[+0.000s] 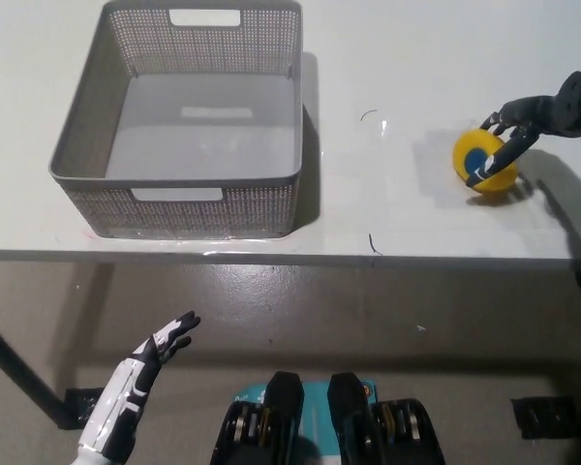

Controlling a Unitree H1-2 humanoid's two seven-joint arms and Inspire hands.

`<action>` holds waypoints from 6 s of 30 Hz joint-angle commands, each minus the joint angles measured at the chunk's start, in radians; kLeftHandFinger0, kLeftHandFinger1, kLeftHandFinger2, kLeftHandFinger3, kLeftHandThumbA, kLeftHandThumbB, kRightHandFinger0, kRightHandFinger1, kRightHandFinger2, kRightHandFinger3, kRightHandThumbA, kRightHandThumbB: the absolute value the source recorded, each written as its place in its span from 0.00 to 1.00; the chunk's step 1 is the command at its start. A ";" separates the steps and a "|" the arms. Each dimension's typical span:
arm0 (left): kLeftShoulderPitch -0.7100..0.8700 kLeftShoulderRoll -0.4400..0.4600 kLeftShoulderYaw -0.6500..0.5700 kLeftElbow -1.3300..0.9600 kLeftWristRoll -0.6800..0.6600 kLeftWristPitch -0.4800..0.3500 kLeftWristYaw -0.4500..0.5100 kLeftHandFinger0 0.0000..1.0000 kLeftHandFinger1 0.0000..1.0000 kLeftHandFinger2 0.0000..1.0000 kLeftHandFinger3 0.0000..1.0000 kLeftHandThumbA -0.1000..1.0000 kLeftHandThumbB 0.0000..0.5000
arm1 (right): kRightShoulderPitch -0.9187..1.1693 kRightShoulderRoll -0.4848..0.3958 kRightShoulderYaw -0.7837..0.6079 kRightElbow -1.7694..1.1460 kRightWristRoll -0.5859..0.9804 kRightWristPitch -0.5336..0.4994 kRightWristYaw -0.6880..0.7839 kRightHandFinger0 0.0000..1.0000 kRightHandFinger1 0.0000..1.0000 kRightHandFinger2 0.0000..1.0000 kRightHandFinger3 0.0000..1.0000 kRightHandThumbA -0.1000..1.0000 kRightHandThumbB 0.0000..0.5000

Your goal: Use the right hand to pick up a yellow duck toy and place it into a container on the left hand side

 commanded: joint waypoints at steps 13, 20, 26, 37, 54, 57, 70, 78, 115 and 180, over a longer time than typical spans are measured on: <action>-0.015 0.013 0.013 -0.030 -0.034 -0.038 -0.001 1.00 1.00 1.00 1.00 1.00 0.57 | -0.020 0.020 -0.006 0.019 -0.003 0.015 -0.001 1.00 1.00 1.00 1.00 1.00 0.85; -0.014 0.011 0.013 -0.030 -0.038 -0.037 -0.001 1.00 1.00 1.00 1.00 1.00 0.57 | -0.002 0.037 -0.013 0.024 -0.003 0.035 -0.035 1.00 1.00 1.00 1.00 1.00 0.91; -0.023 0.014 0.017 -0.023 -0.035 -0.048 0.002 1.00 1.00 1.00 1.00 1.00 0.55 | 0.009 0.052 -0.005 0.026 -0.013 0.041 -0.073 1.00 1.00 1.00 1.00 1.00 0.90; -0.030 0.017 0.021 -0.026 -0.040 -0.040 -0.002 1.00 1.00 1.00 1.00 1.00 0.57 | 0.037 0.058 -0.075 0.022 0.043 0.040 -0.232 0.60 0.64 0.70 0.71 0.70 0.68; -0.046 0.018 0.025 -0.016 -0.035 -0.043 0.001 1.00 1.00 1.00 1.00 1.00 0.43 | 0.097 0.042 -0.223 0.006 0.092 -0.088 -0.676 0.19 0.53 0.70 0.48 0.00 0.20; -0.048 0.019 0.025 -0.016 -0.037 -0.041 -0.001 1.00 1.00 1.00 1.00 1.00 0.42 | 0.099 0.040 -0.236 0.006 0.094 -0.095 -0.694 0.13 0.52 0.73 0.45 0.00 0.21; -0.046 0.018 0.031 -0.018 -0.032 -0.027 0.000 1.00 1.00 1.00 1.00 1.00 0.42 | -0.030 0.044 -0.371 -0.130 0.159 -0.215 -0.757 0.00 0.43 0.73 0.81 0.00 0.22; -0.036 0.015 0.032 -0.032 -0.018 -0.002 0.003 1.00 1.00 1.00 1.00 1.00 0.44 | -0.029 0.116 -0.416 -0.537 0.185 -0.148 -0.657 0.00 0.38 0.74 0.84 0.00 0.24; -0.071 0.037 0.008 -0.021 -0.031 0.012 -0.033 1.00 1.00 1.00 1.00 1.00 0.51 | -0.196 0.460 -0.291 0.008 0.127 -0.048 -0.647 1.00 1.00 1.00 1.00 0.89 1.00; -0.105 0.055 0.050 -0.019 -0.073 0.016 -0.032 1.00 1.00 1.00 1.00 1.00 0.47 | 1.239 0.285 -0.382 -1.344 0.384 -0.464 -0.599 1.00 1.00 1.00 1.00 1.00 0.65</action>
